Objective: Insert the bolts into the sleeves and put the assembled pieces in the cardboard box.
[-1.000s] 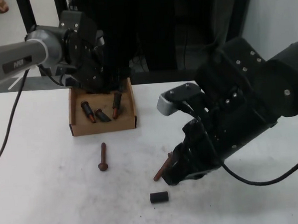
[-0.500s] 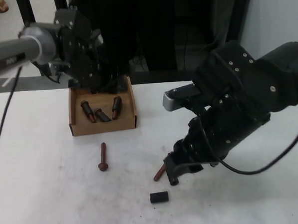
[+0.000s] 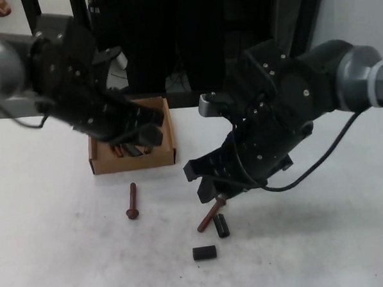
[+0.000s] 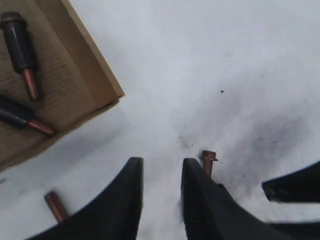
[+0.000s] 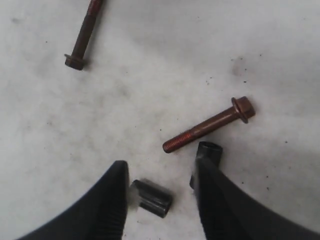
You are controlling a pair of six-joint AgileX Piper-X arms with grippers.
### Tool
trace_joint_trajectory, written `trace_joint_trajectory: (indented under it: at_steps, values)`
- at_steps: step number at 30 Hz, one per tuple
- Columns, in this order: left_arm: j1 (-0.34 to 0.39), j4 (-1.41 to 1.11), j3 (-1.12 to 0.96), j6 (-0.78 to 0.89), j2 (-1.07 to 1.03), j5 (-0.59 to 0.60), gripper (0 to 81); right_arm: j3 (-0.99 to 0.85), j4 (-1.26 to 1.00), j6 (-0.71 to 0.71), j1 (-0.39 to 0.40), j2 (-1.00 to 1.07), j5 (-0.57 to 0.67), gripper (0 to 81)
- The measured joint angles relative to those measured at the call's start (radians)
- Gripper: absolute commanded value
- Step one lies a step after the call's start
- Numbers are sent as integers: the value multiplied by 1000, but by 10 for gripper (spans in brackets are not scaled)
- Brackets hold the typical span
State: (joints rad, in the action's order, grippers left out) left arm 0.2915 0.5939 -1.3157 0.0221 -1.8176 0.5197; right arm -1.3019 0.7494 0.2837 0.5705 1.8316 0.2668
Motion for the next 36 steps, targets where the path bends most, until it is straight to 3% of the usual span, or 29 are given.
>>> trace_joint_trajectory:
  at_steps: [19,28,36]
  values:
    - [0,-292,619,-111,672,56,258,-5,-51,211,-63,103,10,414]
    - [0,-349,712,-108,753,104,258,-75,-130,335,-95,175,141,414]
    - [0,-355,712,-105,753,106,258,-101,-105,404,-95,202,159,414]
